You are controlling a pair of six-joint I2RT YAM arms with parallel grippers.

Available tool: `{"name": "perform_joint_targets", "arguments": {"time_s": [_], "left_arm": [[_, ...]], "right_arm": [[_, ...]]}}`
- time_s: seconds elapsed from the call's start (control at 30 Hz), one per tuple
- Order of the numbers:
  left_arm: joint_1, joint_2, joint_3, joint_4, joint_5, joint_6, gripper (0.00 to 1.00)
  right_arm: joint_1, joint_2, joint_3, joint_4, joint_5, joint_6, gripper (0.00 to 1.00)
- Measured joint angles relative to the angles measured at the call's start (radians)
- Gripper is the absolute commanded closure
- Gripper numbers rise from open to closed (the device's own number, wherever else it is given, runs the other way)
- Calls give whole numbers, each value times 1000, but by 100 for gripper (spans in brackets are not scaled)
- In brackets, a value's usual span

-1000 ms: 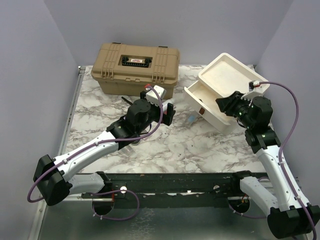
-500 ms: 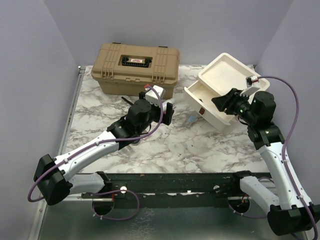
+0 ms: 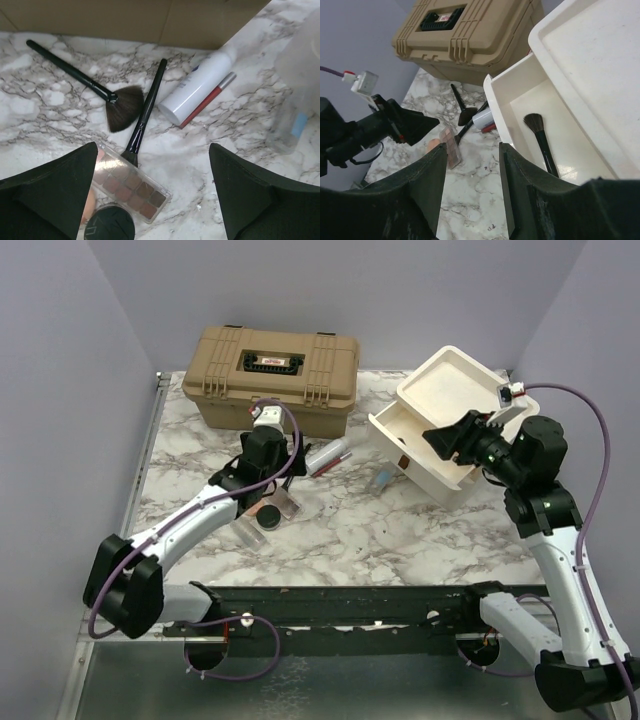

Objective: Organize the makeup
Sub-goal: Pick up the makeup brush from the center of the board.

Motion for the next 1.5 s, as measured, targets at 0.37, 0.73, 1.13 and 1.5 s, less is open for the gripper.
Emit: {"name": "perform_joint_targets", "arguments": {"time_s": [0.37, 0.73, 1.13, 1.5], "left_arm": [[50, 249, 30, -51, 78, -46, 21], [87, 402, 127, -59, 145, -37, 46], [108, 494, 148, -100, 208, -26, 52], [109, 506, 148, -106, 208, -6, 68]], "right_arm": [[0, 48, 110, -90, -50, -24, 49], [0, 49, 112, -111, -73, -24, 55], [0, 59, 119, -114, -73, -24, 55], [0, 59, 119, -114, -74, -24, 55]]}}
